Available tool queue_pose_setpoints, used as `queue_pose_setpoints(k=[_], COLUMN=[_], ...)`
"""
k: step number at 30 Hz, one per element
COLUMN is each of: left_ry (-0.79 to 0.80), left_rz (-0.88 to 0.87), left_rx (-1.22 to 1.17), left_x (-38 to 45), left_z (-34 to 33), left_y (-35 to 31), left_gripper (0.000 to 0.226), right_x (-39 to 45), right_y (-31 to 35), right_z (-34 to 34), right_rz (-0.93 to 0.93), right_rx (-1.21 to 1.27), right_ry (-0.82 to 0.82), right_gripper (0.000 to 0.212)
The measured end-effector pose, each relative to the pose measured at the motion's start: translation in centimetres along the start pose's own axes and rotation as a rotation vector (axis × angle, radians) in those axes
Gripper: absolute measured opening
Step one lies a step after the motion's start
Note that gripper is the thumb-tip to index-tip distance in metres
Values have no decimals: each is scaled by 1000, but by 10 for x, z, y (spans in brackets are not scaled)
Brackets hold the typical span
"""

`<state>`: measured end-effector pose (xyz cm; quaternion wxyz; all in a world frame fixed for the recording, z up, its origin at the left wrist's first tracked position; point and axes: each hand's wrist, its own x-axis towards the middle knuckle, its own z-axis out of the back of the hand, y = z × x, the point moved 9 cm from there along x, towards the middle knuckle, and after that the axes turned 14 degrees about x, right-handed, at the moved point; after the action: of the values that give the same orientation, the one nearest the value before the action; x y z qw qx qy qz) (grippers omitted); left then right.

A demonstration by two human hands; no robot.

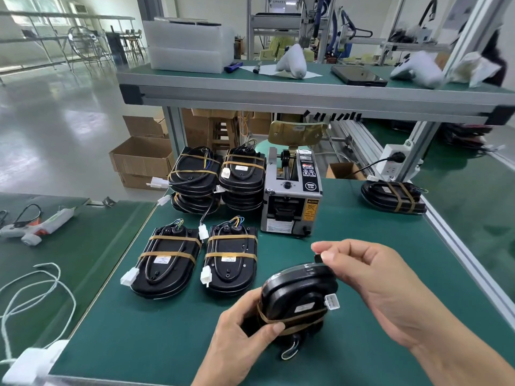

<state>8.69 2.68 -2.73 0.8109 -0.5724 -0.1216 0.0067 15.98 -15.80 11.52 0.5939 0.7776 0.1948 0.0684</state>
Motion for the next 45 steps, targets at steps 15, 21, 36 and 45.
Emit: queue_pose_setpoints(k=[15, 21, 36, 45], left_ry=[-21, -22, -12, -19], left_rz=[-23, -35, -36, -32], left_rx=[-34, -23, -14, -12], left_x=[0, 0, 1, 2], left_z=[2, 2, 0, -1], left_y=[-5, -3, 4, 9], left_gripper=[52, 53, 54, 58], right_x=[-4, -4, 0, 3], right_y=[-9, -8, 1, 1], right_z=[-3, -2, -1, -1], right_rz=[-26, -20, 67, 58], right_rx=[-128, -207, -465, -511], right_ry=[-81, -103, -131, -92], right_gripper=[22, 20, 14, 12])
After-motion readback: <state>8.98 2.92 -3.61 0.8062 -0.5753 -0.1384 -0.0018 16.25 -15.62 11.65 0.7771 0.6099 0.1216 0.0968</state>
